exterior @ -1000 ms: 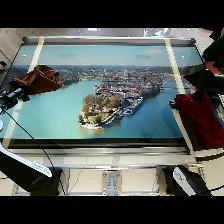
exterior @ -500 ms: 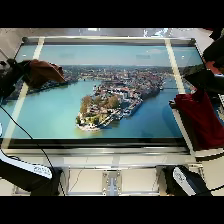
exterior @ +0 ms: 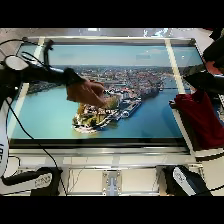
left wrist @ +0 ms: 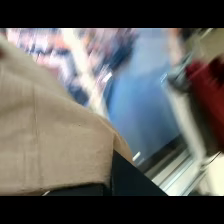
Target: Fold the shirts.
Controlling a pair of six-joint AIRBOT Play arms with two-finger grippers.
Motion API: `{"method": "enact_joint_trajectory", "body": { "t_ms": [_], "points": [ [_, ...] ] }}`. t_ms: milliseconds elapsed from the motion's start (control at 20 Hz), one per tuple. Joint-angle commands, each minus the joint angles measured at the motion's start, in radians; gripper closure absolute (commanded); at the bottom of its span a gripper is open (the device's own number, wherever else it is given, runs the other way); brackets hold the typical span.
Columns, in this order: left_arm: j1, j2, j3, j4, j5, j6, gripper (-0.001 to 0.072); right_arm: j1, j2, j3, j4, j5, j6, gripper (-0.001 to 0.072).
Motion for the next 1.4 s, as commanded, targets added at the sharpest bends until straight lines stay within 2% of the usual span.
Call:
{"method": "enact_joint_trajectory", "body": {
  "t_ms": [0, 100, 150, 200, 250, 350, 550, 700, 800, 1000, 1050, 1100, 1150, 1200, 1350],
  "points": [
    [-0.226, 0.022, 0.0, 0.298, -0.022, -0.113, 0.0694, 0.001, 0.0, 0.001, 0.0, -0.011, -0.069, 0.0697],
    [-0.315, -0.009, 0.0, 0.3, 0.028, -0.113, 0.068, 0.001, 0.0, 0.001, -0.001, -0.014, -0.094, 0.0697],
    [-0.344, -0.025, 0.0, 0.301, 0.071, -0.102, 0.0544, 0.001, 0.0, 0.001, -0.001, -0.019, -0.095, 0.0696],
    [-0.354, -0.036, 0.0, 0.304, 0.121, -0.093, 0.0152, 0.001, 0.0, 0.001, 0.0, -0.024, -0.094, 0.0696],
    [-0.348, -0.039, 0.0, 0.304, 0.174, -0.098, 0.0009, 0.001, 0.0, 0.001, 0.005, -0.026, -0.094, 0.0697],
    [-0.298, -0.023, 0.001, 0.303, 0.245, -0.108, 0.0002, 0.001, 0.0, 0.001, 0.062, -0.024, -0.094, 0.0696],
    [-0.116, 0.028, 0.001, 0.303, 0.383, -0.244, 0.0002, 0.001, 0.0, 0.001, 0.113, -0.027, -0.094, 0.0696],
    [0.005, 0.008, 0.001, 0.303, 0.355, -0.263, 0.0003, 0.001, 0.0, 0.001, 0.131, -0.062, -0.094, 0.0697],
    [0.058, -0.016, 0.0, 0.304, 0.304, -0.263, 0.0003, 0.008, 0.0, 0.0, 0.186, -0.025, -0.095, 0.0697],
    [0.114, -0.101, 0.0, 0.303, 0.325, -0.263, 0.0003, 0.206, -0.046, -0.002, 0.094, 0.045, -0.09, 0.0696],
    [0.121, -0.135, 0.0, 0.303, 0.334, -0.263, 0.0003, 0.301, -0.084, -0.005, 0.068, 0.025, -0.09, 0.0671],
    [0.126, -0.168, 0.0, 0.304, 0.343, -0.263, 0.0003, 0.407, -0.133, -0.006, 0.026, -0.009, -0.081, 0.0567],
    [0.129, -0.204, 0.0, 0.304, 0.365, -0.262, 0.0004, 0.51, -0.188, -0.007, -0.028, -0.057, -0.063, 0.0429],
    [0.13, -0.235, 0.0, 0.304, 0.397, -0.262, 0.0004, 0.608, -0.248, -0.007, -0.088, -0.122, -0.049, 0.0367],
    [0.13, -0.315, 0.002, 0.304, 0.539, -0.204, 0.0016, 0.836, -0.445, -0.007, -0.21, -0.396, -0.048, 0.0364]
  ]
}}
